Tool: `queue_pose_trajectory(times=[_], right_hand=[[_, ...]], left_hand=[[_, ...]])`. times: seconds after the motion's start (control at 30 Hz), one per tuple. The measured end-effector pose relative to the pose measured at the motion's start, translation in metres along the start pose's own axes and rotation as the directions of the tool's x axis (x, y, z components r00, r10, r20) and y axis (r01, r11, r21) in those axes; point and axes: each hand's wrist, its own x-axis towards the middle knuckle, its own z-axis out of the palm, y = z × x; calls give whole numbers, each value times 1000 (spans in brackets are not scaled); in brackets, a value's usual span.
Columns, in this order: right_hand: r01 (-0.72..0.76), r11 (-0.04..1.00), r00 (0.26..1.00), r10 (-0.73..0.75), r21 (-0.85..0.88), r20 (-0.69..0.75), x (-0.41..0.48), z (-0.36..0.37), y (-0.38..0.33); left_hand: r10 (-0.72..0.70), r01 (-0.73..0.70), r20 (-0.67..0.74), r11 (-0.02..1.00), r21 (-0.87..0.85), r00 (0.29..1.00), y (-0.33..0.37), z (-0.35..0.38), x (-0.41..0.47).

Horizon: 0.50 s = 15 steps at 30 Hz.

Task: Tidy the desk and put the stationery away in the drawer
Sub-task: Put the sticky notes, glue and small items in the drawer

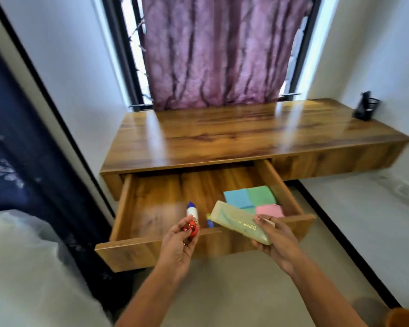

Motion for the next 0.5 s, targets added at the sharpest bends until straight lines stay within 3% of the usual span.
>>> queue_pose_trajectory(times=[0.23, 0.5], right_hand=[[-60, 986, 996, 69, -157, 50, 94, 138, 23], [-157, 930, 971, 207, -332, 121, 159, 213, 61]], left_hand=[[117, -95, -91, 973, 211, 989, 101, -66, 85], [85, -85, -157, 996, 5, 984, 134, -89, 132]])
